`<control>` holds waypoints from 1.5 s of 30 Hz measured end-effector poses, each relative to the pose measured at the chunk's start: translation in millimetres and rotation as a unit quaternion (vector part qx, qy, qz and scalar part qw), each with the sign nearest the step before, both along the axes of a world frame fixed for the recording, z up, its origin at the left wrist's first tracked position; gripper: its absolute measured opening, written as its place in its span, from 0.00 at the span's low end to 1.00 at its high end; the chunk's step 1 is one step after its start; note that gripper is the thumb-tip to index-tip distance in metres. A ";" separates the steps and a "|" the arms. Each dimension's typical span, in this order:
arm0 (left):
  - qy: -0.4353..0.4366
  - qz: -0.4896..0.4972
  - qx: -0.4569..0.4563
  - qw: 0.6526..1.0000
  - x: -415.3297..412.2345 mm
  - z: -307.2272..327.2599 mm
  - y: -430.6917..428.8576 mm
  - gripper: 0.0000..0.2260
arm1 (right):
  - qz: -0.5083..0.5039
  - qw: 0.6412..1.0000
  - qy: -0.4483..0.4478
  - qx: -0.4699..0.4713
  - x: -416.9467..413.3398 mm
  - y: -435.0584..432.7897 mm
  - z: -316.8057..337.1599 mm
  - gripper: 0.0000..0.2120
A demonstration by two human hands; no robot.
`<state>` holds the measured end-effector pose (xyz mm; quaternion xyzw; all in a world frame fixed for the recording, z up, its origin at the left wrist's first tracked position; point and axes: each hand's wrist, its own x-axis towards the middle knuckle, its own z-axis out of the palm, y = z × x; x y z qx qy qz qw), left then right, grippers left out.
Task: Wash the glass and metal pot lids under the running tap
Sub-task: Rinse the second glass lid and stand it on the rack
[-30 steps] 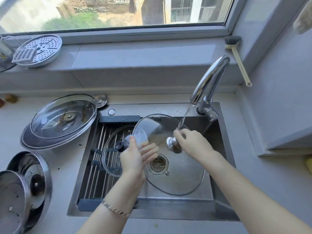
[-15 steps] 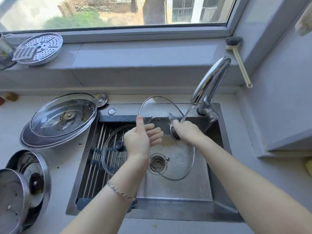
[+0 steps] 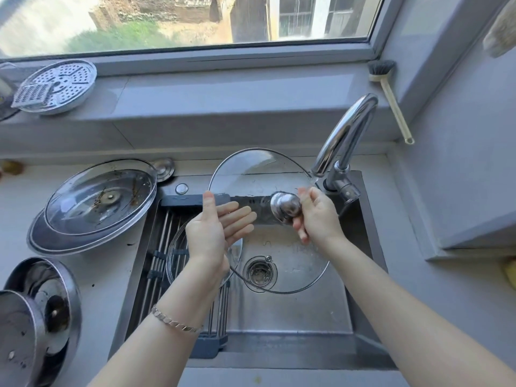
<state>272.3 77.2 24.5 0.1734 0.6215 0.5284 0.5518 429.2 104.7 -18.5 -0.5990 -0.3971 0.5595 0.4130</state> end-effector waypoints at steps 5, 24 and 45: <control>0.031 -0.004 0.007 0.999 7.2 1.3 -4.1 0.23 | 0.026 0.965 -0.260 0.008 -10.8 -8.3 4.5 0.19; -0.078 -0.063 -0.233 0.967 26.8 -95.7 -15.4 0.21 | -0.182 0.971 -0.084 -0.129 100.3 -37.0 -29.4 0.13; 0.265 -0.083 0.033 0.960 -2.5 -4.1 -38.2 0.20 | -0.102 0.866 0.334 -0.357 35.2 -71.6 -103.4 0.32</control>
